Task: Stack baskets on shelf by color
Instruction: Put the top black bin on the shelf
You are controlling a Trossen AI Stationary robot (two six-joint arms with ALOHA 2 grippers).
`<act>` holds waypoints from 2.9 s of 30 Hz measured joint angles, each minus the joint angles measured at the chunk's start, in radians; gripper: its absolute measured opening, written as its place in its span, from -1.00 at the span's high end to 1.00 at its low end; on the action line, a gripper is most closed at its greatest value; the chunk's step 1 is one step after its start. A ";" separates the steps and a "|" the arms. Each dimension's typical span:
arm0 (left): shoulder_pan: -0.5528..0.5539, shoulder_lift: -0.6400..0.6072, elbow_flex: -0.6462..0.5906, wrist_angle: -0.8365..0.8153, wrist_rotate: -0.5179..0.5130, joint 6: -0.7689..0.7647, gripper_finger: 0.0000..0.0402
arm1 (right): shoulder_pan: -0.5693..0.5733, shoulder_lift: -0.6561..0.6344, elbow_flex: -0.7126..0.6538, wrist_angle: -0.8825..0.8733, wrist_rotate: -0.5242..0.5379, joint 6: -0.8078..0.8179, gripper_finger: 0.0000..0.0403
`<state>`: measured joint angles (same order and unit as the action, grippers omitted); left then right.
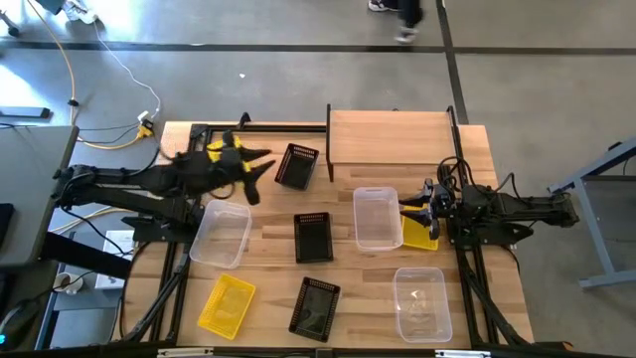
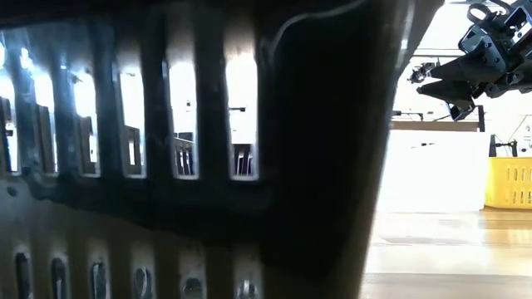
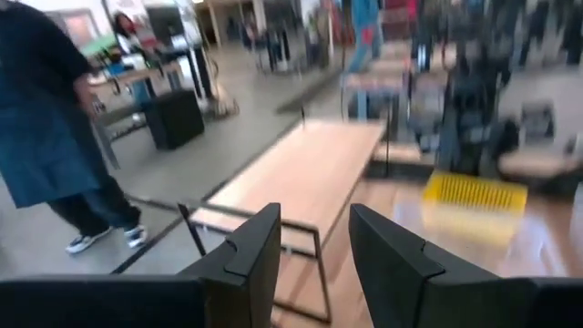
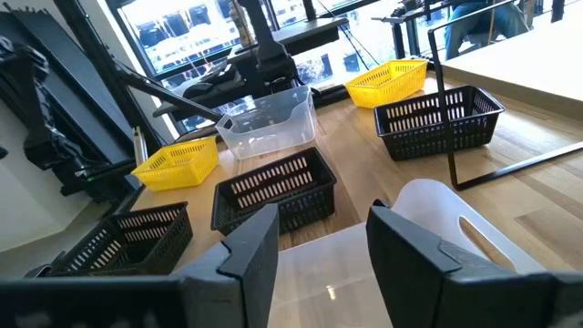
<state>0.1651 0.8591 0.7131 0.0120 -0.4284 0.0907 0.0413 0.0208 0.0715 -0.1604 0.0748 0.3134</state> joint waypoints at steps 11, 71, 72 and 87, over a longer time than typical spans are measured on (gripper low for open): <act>0.081 0.280 0.102 -0.269 0.218 0.067 0.39 | 0.000 0.000 0.000 0.000 0.000 0.000 0.24; 0.209 0.756 0.102 -0.270 0.246 0.155 0.99 | 0.000 0.000 0.000 0.000 0.000 0.000 0.24; 0.206 0.742 0.102 -0.268 0.246 0.139 0.98 | 0.000 0.000 0.000 0.000 0.000 0.000 0.24; 0.198 0.338 0.102 -0.146 0.184 -0.062 1.00 | 0.000 0.000 0.000 0.000 0.000 0.000 0.24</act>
<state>0.3634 1.1968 0.8146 -0.1344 -0.2446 0.0288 0.0414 0.0208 0.0713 -0.1608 0.0746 0.3134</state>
